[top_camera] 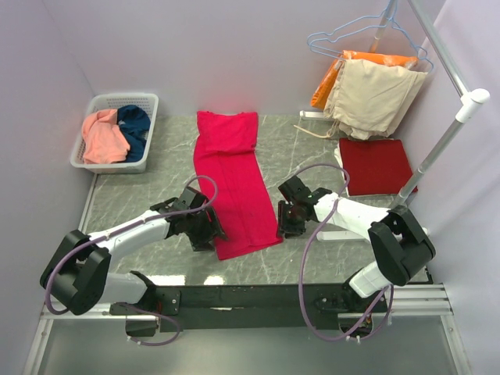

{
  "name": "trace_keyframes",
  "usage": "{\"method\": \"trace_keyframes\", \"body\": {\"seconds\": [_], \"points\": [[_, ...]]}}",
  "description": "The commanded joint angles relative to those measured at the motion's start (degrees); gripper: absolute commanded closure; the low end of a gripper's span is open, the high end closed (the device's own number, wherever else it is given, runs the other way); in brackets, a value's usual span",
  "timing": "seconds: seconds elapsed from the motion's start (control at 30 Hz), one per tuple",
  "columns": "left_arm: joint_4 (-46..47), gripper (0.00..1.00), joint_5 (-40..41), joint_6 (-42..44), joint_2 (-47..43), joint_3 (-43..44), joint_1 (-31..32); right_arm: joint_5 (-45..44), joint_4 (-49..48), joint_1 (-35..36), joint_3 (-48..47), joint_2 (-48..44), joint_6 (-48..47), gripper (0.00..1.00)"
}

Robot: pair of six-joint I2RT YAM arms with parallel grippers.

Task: Fold and stack the t-shirts
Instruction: Fold the tshirt

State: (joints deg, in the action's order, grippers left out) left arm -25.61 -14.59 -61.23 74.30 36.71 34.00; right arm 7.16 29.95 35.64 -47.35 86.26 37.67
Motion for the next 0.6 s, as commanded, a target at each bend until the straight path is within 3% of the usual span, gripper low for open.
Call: {"method": "trace_keyframes", "body": {"seconds": [0.0, 0.57], "points": [[1.1, 0.34, -0.9, -0.9, -0.1, -0.2, 0.3, -2.5, -0.5, 0.1, 0.4, -1.7, -0.1, 0.59], [-2.7, 0.46, 0.2, -2.7, 3.5, -0.6, 2.8, 0.5, -4.5, 0.1, 3.6, 1.5, 0.0, 0.61]]}}
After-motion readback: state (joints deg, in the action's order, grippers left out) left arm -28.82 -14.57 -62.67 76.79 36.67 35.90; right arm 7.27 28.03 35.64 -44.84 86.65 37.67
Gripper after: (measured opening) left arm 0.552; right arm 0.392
